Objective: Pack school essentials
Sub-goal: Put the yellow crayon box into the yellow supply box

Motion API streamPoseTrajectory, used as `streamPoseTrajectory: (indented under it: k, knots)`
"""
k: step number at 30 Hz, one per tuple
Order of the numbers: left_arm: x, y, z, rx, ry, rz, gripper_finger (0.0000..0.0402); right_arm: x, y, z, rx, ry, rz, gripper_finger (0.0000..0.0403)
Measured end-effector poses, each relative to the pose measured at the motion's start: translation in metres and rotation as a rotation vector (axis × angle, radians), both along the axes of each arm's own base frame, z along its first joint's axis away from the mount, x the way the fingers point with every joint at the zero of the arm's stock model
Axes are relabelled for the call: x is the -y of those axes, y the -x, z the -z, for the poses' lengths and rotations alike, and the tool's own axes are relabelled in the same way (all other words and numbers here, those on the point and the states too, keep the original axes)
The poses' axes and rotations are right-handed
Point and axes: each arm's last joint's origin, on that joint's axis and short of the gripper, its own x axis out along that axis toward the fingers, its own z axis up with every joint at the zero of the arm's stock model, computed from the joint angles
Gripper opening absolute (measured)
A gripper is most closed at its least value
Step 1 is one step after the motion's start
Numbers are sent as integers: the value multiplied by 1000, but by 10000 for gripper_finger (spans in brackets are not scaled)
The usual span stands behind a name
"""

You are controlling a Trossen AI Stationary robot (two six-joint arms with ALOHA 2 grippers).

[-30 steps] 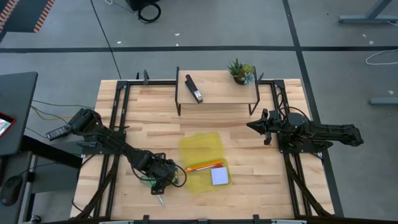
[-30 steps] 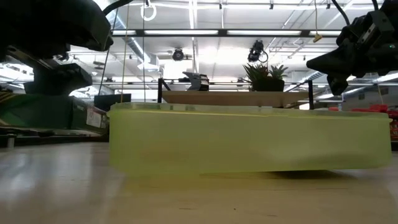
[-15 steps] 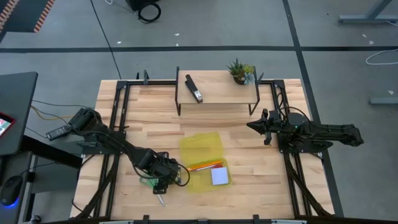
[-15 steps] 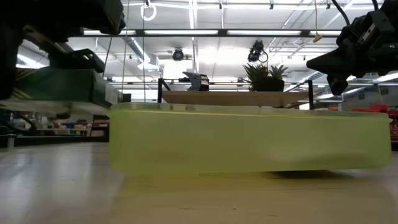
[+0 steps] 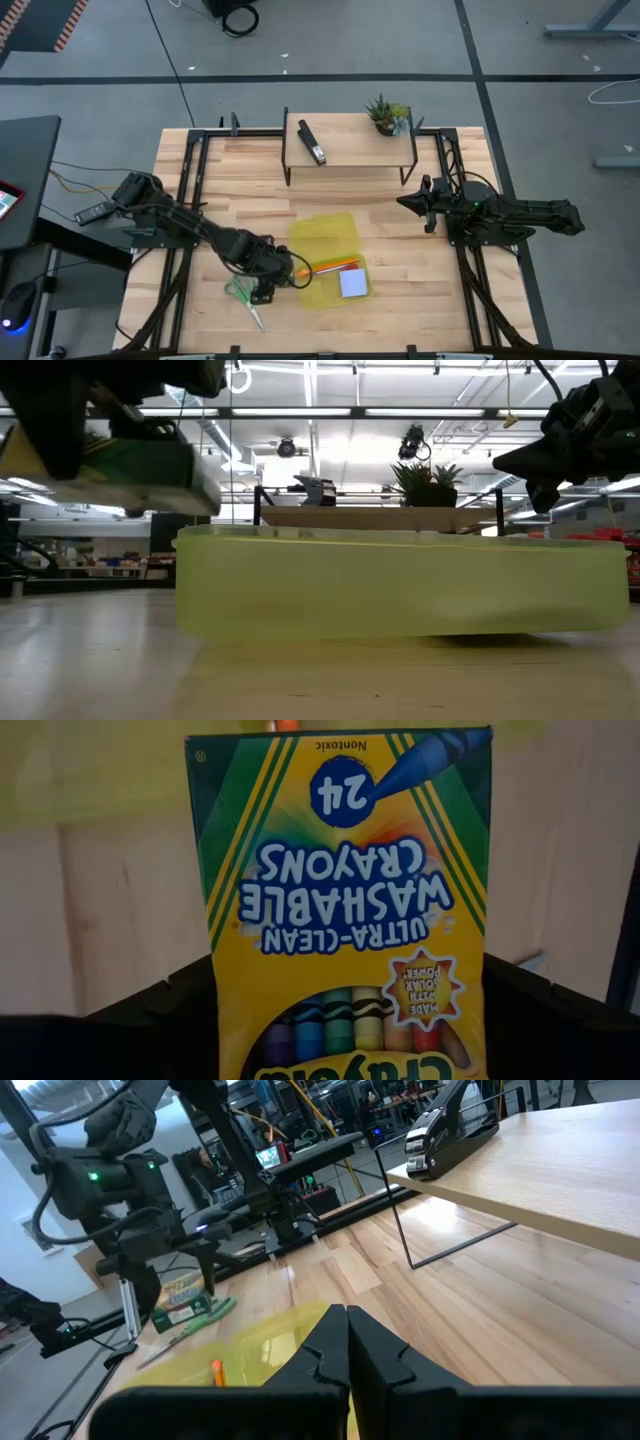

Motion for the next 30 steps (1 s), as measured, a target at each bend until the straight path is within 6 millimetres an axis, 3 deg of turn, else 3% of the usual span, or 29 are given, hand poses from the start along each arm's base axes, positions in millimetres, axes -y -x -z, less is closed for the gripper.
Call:
streamPoseTrajectory:
  k: [30]
  knots:
    - [-22,-29,-41,121,45,-73,331,0,0,0,1,0,0,6]
